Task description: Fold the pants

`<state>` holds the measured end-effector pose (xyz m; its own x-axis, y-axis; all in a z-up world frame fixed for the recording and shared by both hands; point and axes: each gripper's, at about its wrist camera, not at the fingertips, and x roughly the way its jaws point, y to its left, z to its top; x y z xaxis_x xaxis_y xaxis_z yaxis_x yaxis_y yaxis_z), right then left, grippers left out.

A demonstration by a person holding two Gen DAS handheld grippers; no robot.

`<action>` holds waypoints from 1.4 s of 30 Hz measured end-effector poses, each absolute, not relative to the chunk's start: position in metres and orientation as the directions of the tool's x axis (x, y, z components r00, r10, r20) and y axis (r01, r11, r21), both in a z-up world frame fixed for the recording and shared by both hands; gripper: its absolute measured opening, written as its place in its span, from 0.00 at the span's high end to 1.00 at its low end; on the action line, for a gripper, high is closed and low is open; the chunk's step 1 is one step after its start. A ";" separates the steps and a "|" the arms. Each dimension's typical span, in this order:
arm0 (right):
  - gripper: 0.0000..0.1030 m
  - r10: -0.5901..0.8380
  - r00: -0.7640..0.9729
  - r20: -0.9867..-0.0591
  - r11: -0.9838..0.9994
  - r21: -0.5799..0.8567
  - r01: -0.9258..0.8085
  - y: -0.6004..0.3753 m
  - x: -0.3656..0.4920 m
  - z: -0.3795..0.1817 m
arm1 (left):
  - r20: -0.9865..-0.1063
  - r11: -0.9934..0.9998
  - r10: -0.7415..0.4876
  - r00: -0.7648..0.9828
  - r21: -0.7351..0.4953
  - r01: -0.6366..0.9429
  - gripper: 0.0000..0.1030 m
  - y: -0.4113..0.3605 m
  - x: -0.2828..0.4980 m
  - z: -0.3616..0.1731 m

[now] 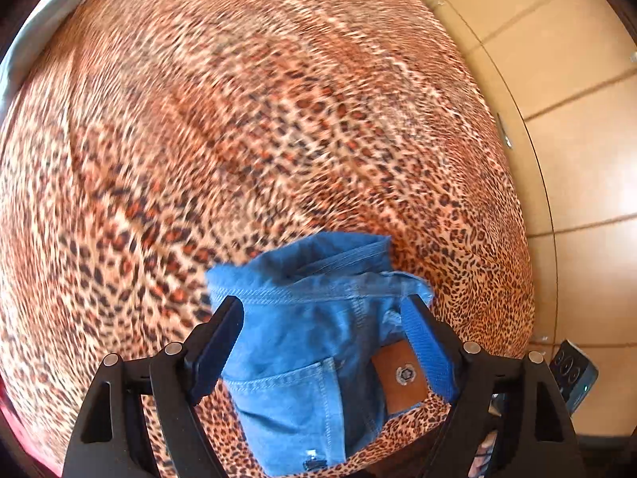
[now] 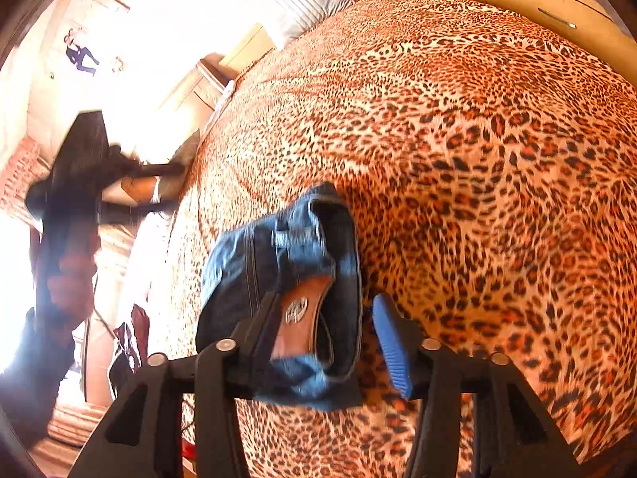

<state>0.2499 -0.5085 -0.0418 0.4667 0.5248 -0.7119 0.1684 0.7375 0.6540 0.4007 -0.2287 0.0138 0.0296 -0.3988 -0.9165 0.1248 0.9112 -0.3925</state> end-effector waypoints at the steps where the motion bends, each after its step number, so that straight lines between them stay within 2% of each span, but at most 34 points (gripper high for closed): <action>1: 0.42 0.559 0.448 -0.697 0.717 0.678 0.161 -0.506 0.266 -0.047 | -0.912 0.911 -0.409 0.005 -0.408 0.065 0.23 -0.216 0.397 -0.002; 5: 0.42 0.572 0.361 -0.736 0.744 0.651 0.150 -0.486 0.328 -0.070 | -0.887 0.886 -0.459 -0.050 -0.452 -0.105 0.26 -0.188 0.387 -0.052; 7: 0.43 0.628 0.301 -0.717 0.709 0.687 0.156 -0.473 0.343 -0.087 | -0.884 0.880 -0.464 -0.056 -0.453 -0.140 0.29 -0.187 0.391 -0.065; 8: 0.67 0.632 0.265 -0.728 0.716 0.680 0.160 -0.467 0.352 -0.094 | -0.888 0.883 -0.456 -0.055 -0.444 -0.151 0.32 -0.190 0.394 -0.069; 9: 0.96 0.614 0.249 -0.749 0.743 0.655 0.138 -0.463 0.359 -0.093 | -0.902 0.895 -0.429 -0.049 -0.417 -0.156 0.32 -0.193 0.398 -0.071; 12: 0.96 0.536 0.311 -0.785 0.812 0.580 0.065 -0.464 0.373 -0.078 | -0.937 0.929 -0.350 0.004 -0.347 -0.127 0.34 -0.201 0.409 -0.076; 15: 0.95 0.497 0.221 -0.839 0.839 0.530 0.125 -0.467 0.383 -0.113 | -0.958 0.954 -0.286 0.006 -0.286 -0.096 0.33 -0.213 0.413 -0.086; 17: 0.87 0.443 0.169 -0.880 0.878 0.464 0.116 -0.458 0.380 -0.128 | -0.966 0.965 -0.257 0.008 -0.257 -0.055 0.33 -0.221 0.408 -0.078; 18: 0.82 0.445 0.191 -0.875 0.874 0.471 0.117 -0.459 0.376 -0.123 | -0.966 0.965 -0.260 0.008 -0.260 -0.042 0.33 -0.226 0.407 -0.075; 20: 0.82 0.514 0.228 -0.827 0.823 0.550 0.143 -0.469 0.365 -0.110 | -0.959 0.958 -0.283 0.012 -0.283 -0.035 0.37 -0.220 0.400 -0.063; 22: 0.76 0.573 0.256 -0.779 0.772 0.617 0.150 -0.482 0.350 -0.095 | -0.952 0.952 -0.304 0.024 -0.304 -0.043 0.37 -0.206 0.385 -0.047; 24: 0.64 0.598 0.267 -0.756 0.753 0.644 0.136 -0.489 0.327 -0.078 | -0.933 0.931 -0.358 0.031 -0.359 -0.059 0.34 -0.193 0.363 -0.032; 28: 0.63 0.693 0.257 -0.674 0.685 0.726 0.057 -0.476 0.289 -0.057 | -0.928 0.927 -0.373 0.015 -0.373 -0.035 0.31 -0.192 0.319 -0.034; 30: 0.63 0.704 0.257 -0.662 0.684 0.730 0.007 -0.464 0.268 -0.052 | -0.938 0.938 -0.346 -0.011 -0.346 0.002 0.31 -0.201 0.302 -0.048; 32: 0.64 0.683 0.211 -0.699 0.715 0.699 -0.001 -0.454 0.250 -0.065 | -0.948 0.948 -0.314 -0.056 -0.317 0.038 0.29 -0.209 0.290 -0.070; 34: 0.66 0.601 0.142 -0.787 0.795 0.607 -0.001 -0.443 0.241 -0.090 | -0.953 0.956 -0.284 -0.105 -0.290 0.044 0.23 -0.207 0.282 -0.095; 37: 0.67 0.595 0.151 -0.789 0.798 0.602 -0.001 -0.446 0.238 -0.086 | -0.936 0.942 -0.334 -0.111 -0.335 -0.018 0.23 -0.201 0.287 -0.101; 40: 0.63 0.654 0.232 -0.720 0.725 0.684 0.081 -0.470 0.239 -0.067 | -0.934 0.938 -0.344 -0.100 -0.346 -0.001 0.27 -0.199 0.288 -0.088; 42: 0.49 0.664 0.254 -0.703 0.700 0.704 0.119 -0.482 0.238 -0.065 | -0.931 0.934 -0.357 -0.080 -0.358 0.005 0.26 -0.197 0.286 -0.076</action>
